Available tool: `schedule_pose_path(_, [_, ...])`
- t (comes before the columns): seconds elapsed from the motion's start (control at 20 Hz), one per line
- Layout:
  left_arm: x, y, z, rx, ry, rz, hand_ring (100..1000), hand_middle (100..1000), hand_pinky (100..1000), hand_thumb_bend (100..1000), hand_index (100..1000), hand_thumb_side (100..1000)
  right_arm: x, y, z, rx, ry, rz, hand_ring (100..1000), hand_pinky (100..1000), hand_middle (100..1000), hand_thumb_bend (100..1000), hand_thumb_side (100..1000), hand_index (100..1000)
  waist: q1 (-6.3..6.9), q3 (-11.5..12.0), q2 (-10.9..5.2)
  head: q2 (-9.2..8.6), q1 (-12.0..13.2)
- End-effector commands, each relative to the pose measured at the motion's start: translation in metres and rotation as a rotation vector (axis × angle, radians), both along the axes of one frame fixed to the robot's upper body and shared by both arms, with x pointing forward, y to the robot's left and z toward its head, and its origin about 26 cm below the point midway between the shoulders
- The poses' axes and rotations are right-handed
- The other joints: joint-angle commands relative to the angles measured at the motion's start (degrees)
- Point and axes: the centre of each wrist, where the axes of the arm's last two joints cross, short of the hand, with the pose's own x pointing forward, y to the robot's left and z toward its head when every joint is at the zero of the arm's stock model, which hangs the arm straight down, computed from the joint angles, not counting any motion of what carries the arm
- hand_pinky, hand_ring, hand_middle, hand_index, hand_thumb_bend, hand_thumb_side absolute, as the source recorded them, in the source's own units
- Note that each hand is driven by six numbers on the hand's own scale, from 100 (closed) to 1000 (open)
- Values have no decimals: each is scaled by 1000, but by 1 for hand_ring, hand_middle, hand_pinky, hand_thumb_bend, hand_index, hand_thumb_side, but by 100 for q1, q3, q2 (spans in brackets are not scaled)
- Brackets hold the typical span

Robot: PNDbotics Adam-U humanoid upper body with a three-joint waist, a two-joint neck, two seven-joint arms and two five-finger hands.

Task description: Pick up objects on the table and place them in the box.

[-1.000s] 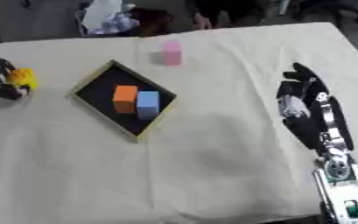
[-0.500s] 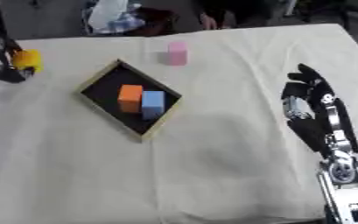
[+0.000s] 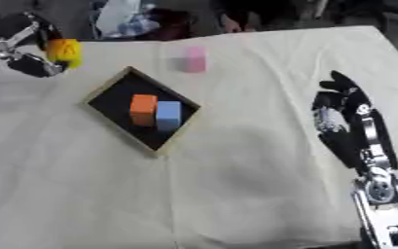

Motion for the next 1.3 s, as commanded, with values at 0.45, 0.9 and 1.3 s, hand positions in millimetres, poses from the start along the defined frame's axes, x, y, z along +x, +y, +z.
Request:
schedule_pose_path(0.45, [-12, -50, -35, 102, 170, -280, 599, 619, 719, 364, 724, 204, 2, -1, 7, -5, -19, 5, 794, 816, 787, 100, 566, 936, 17, -33, -73, 28, 2])
schedule_pose_path(0.9, [-15, -45, -35, 178, 294, -333, 666, 712, 754, 472, 835, 324, 2, -2, 6, -4, -18, 2, 794, 816, 787, 100, 568, 936, 14, -7, -75, 28, -8])
schedule_pose_path(1.3, [-24, -23, -17, 209, 221, -253, 733, 793, 785, 717, 889, 517, 3, -4, 8, -14, -21, -2, 794, 816, 787, 100, 562, 936, 14, 79, -89, 28, -40])
